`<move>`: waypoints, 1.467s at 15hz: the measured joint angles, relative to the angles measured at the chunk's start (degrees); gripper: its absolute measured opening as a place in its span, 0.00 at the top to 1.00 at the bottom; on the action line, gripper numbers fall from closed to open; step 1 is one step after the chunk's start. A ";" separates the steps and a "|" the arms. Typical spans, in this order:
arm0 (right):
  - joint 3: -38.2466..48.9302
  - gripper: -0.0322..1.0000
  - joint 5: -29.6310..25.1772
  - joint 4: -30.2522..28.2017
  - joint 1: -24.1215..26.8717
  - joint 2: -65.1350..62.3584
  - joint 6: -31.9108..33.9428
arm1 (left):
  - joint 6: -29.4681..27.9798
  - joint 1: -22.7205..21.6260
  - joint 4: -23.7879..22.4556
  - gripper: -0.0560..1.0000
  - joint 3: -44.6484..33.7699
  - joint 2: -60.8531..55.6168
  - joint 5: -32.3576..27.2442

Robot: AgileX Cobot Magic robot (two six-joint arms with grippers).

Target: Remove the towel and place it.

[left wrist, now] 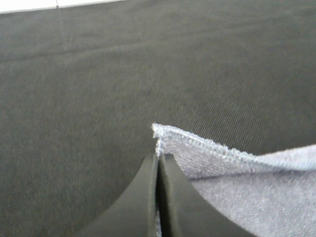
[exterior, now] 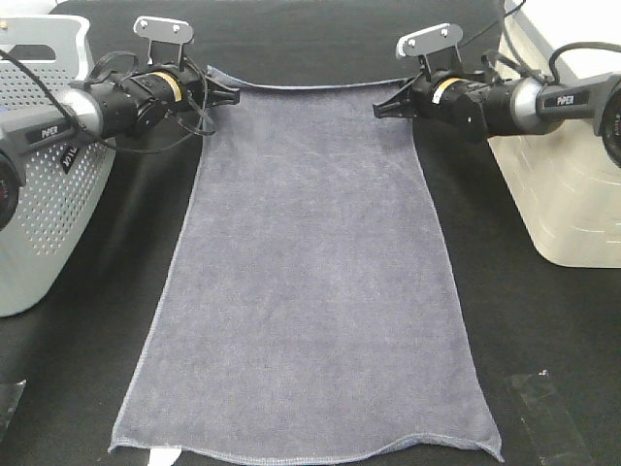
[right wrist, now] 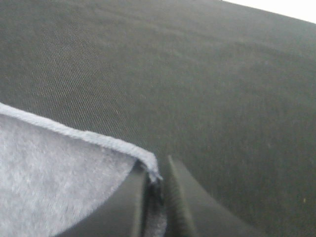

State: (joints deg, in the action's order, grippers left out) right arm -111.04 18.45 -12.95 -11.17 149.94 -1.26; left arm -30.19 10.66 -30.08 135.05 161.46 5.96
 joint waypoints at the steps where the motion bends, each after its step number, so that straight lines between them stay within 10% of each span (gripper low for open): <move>1: 0.00 0.77 0.00 1.89 0.00 0.17 -1.38 | 0.00 0.00 0.00 0.95 0.00 0.00 -0.17; 7: 0.00 0.37 0.17 13.41 0.00 0.11 -7.79 | 0.06 -0.11 0.00 0.43 0.17 -0.06 1.66; 17: 0.00 0.25 -1.26 14.09 0.00 -0.86 -8.02 | -0.46 -0.29 1.66 0.23 1.60 -0.29 2.86; 22: 0.00 0.25 -15.07 14.73 0.00 -1.55 -8.02 | -4.24 -0.34 3.61 0.22 1.60 -2.12 2.52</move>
State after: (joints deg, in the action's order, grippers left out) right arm -111.04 3.38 1.78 -11.17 148.40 -9.28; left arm -34.43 10.31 -26.47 136.65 159.34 8.48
